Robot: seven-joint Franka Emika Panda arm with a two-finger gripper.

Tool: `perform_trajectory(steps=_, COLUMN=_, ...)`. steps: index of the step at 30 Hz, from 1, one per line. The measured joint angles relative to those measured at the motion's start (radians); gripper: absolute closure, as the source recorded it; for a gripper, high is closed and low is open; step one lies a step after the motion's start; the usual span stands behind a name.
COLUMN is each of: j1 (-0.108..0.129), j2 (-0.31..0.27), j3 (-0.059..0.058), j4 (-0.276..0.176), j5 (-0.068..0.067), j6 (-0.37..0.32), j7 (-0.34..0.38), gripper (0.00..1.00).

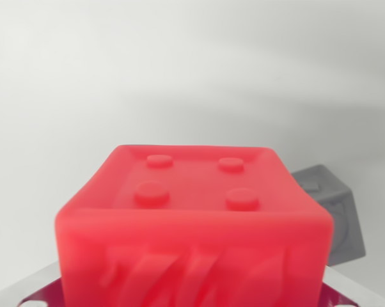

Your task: Destack cube

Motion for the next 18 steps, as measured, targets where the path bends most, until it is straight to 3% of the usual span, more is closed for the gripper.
perform_trajectory(steps=18, j1=0.058, j2=0.025, j3=0.003, j4=0.025, j5=0.0, j6=0.001, j7=0.178, gripper=1.0)
